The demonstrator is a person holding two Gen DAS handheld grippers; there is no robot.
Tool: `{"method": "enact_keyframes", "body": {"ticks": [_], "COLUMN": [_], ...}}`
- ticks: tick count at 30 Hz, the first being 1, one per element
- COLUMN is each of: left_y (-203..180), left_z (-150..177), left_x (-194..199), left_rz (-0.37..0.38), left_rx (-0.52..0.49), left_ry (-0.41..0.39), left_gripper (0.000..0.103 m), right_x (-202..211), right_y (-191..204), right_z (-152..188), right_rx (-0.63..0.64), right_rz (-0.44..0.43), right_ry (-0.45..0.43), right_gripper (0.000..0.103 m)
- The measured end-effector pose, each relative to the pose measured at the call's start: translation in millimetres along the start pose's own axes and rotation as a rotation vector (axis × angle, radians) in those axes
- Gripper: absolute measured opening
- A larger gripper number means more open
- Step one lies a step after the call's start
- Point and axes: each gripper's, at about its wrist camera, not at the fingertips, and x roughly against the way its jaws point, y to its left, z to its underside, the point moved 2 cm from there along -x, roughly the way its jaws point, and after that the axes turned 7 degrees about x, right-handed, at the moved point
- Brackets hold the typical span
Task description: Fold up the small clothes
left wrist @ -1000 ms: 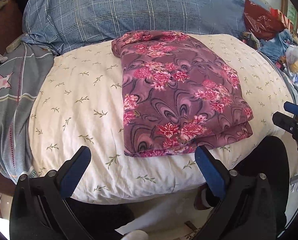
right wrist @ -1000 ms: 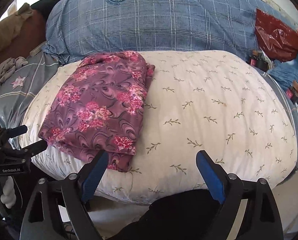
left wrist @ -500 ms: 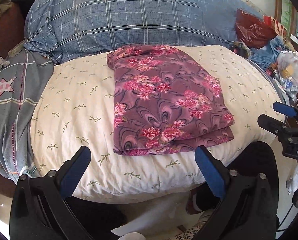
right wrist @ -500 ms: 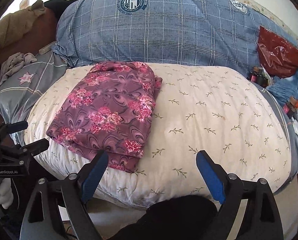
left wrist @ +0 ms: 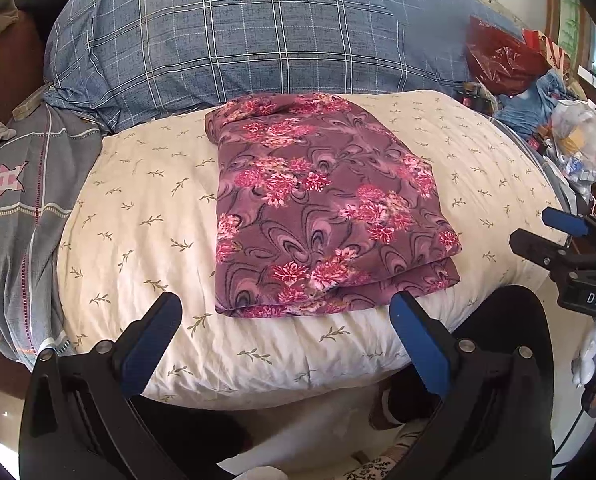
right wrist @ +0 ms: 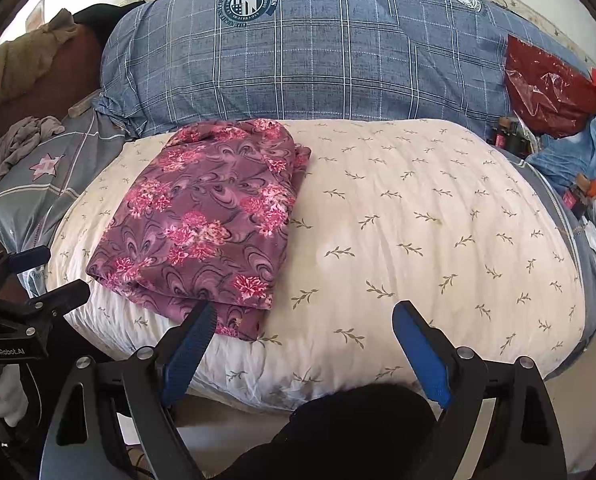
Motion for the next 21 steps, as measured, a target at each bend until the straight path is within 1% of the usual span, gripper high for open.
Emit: {"method": "enact_keyframes", "body": {"ticks": [9, 14, 17, 21], "left_y": [-1, -9, -13, -15], "left_z": [0, 1, 2, 1], "left_x": [-2, 0, 3, 3], "left_rz": [0.025, 0.016, 0.033, 0.043], "left_rx": [0.003, -0.029, -0.045, -0.044], "left_ry": [0.022, 0.041, 0.018, 0.018], "left_gripper": [0.103, 0.103, 0.103, 0.103], "right_x": [0, -2, -3, -2], "right_y": [-4, -5, -6, -8], "right_z": [-5, -4, -3, -3], "right_rx": [-0.003, -0.009, -0.016, -0.022], "right_rz": [0.023, 0.022, 0.02, 0.021], "right_ry": [0.001, 0.01, 0.014, 0.013], "right_gripper": [0.092, 0.093, 0.093, 0.093]}}
